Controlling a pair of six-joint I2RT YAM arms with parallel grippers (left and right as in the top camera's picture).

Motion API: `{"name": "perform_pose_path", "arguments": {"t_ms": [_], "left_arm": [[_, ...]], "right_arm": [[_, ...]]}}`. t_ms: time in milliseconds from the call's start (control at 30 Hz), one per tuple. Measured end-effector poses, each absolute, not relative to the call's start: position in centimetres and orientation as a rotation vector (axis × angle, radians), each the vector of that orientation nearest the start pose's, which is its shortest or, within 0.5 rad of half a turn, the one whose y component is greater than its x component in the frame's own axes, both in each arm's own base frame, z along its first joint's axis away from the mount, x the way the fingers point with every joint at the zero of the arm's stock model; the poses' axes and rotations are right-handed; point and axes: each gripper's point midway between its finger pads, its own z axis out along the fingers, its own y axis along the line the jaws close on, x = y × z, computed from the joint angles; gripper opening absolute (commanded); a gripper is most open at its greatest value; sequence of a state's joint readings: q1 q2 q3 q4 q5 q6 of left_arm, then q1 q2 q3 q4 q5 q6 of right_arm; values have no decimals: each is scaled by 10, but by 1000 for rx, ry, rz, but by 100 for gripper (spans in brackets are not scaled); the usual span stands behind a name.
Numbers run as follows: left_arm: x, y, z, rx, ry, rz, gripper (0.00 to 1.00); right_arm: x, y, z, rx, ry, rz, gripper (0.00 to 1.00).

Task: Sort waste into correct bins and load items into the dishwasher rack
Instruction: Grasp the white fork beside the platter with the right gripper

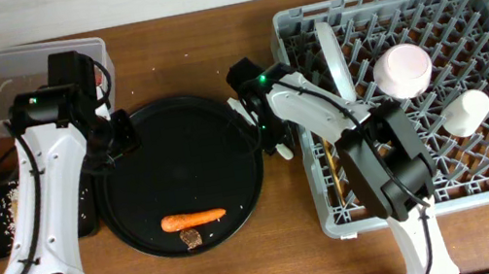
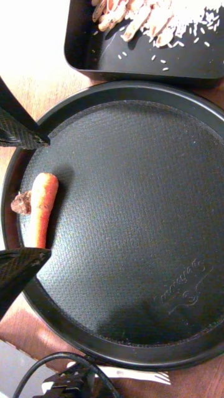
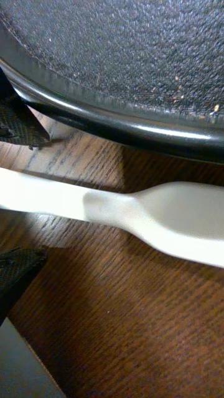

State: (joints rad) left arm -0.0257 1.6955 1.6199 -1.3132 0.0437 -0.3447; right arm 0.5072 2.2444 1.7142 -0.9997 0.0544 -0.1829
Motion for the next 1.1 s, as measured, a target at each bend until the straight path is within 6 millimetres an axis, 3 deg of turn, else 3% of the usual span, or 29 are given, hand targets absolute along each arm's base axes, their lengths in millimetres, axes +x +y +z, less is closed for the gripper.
{"name": "perform_pose_path", "arguments": {"t_ms": [133,300,400,467,667,767,867,900,933,1000,1100], "left_arm": [[346,-16,175,-459,2933,-112,51],[346,-16,175,-454,2933,-113,51],[346,-16,175,-454,2934,-113,51],[346,-16,175,-454,2934,-113,51],[346,-16,175,-454,2933,-113,51],[346,-16,175,-454,2933,-113,51],[346,-16,175,-453,2934,-113,51],[346,-16,175,-453,2934,-113,51],[346,-16,175,-453,2934,-113,51],[346,-16,175,-453,2933,-112,51],[345,-16,175,-454,2936,-111,51]], "right_arm": [[381,202,2,-1054,2927,-86,38],[373,205,1,-1032,2966,-28,25],[369,207,1,-980,2997,-1,8],[367,206,1,-956,3016,-3,4],[351,201,2,-879,3113,4,4],[349,200,12,-816,3136,-1,5],[355,201,36,-787,3084,16,5],[355,201,41,-784,3074,20,13],[355,202,42,-770,3076,22,30],[358,205,42,-750,3066,42,32],[368,218,43,-544,3061,132,34]]}}
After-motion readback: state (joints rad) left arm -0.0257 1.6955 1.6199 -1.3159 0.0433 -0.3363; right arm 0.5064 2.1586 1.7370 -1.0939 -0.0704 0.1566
